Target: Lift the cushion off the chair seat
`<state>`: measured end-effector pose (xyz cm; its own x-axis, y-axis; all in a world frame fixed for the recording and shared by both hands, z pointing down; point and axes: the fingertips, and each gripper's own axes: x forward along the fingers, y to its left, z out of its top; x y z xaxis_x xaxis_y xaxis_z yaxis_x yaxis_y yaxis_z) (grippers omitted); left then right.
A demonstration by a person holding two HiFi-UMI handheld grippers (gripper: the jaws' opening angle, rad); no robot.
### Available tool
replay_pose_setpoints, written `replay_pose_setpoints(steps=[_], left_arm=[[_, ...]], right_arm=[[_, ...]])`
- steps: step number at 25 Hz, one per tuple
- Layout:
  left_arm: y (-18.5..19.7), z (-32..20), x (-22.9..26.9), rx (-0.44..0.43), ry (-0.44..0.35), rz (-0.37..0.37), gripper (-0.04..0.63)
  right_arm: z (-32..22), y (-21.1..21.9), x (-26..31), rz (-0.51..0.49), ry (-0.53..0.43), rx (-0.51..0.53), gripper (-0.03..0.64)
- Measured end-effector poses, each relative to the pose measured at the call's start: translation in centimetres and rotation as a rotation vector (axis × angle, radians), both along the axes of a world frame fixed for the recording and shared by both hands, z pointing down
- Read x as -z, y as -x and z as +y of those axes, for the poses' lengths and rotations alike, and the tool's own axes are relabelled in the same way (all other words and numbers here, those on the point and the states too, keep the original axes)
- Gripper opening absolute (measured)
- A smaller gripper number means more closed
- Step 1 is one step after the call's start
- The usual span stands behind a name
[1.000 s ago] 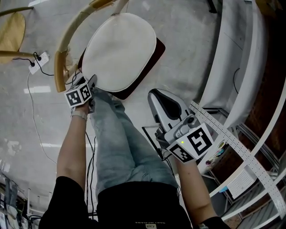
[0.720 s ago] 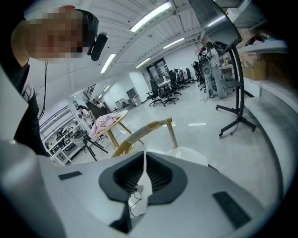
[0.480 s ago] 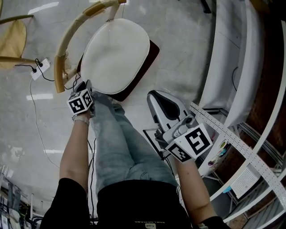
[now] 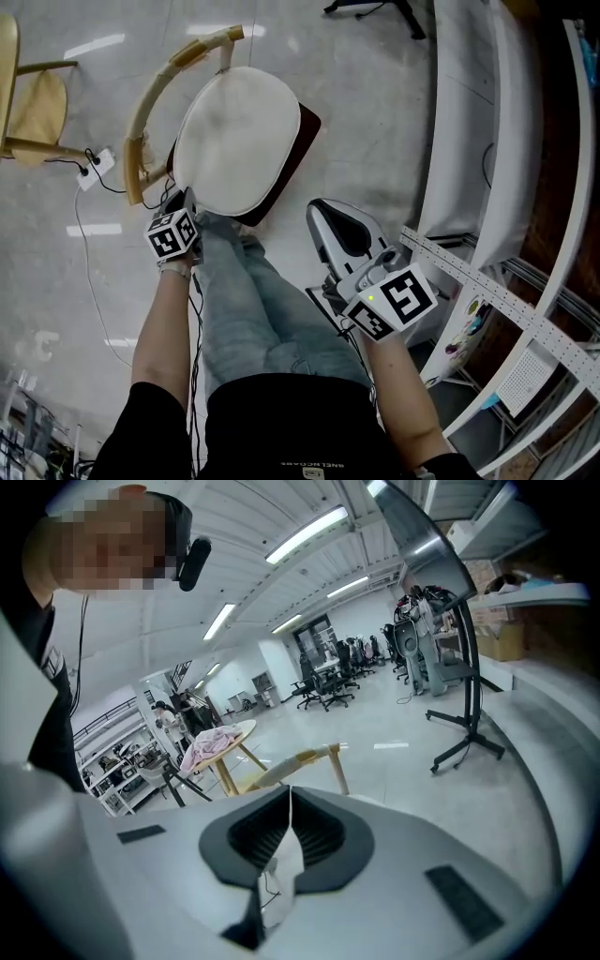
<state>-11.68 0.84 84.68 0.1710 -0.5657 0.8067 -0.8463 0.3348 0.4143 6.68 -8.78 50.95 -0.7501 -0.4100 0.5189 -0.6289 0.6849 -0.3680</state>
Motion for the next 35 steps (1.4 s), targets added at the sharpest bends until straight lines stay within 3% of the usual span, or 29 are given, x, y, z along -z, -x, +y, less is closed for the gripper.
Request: replay_pose_setpoints(steps=[8,18,29,35], left_arm=[[-1.2,-1.4,5.3,-0.042,-0.086,-0.004,0.04],[-2.7,-5.7,13.5,-0.169,-0.233,-0.035,0.037],[-4.2,-9.5,22.8,-0.371,-0.359,-0.047,0.035],[-4.4,-11.4,27.6,-0.492,-0.422,-0.103,0.032]], right_arm=[[0.3,-0.7,2.5,-0.007,-0.048,-0.029,0.011],[-0.8,-1.5,6.1,-0.022,-0.115,-0.091,0.011],[-2.3,-2.7,9.1,-0.048,-0.156,-0.22,0.011],[-3.0,-2.5,10.1,-0.067,-0.169,-0.255,0.011]])
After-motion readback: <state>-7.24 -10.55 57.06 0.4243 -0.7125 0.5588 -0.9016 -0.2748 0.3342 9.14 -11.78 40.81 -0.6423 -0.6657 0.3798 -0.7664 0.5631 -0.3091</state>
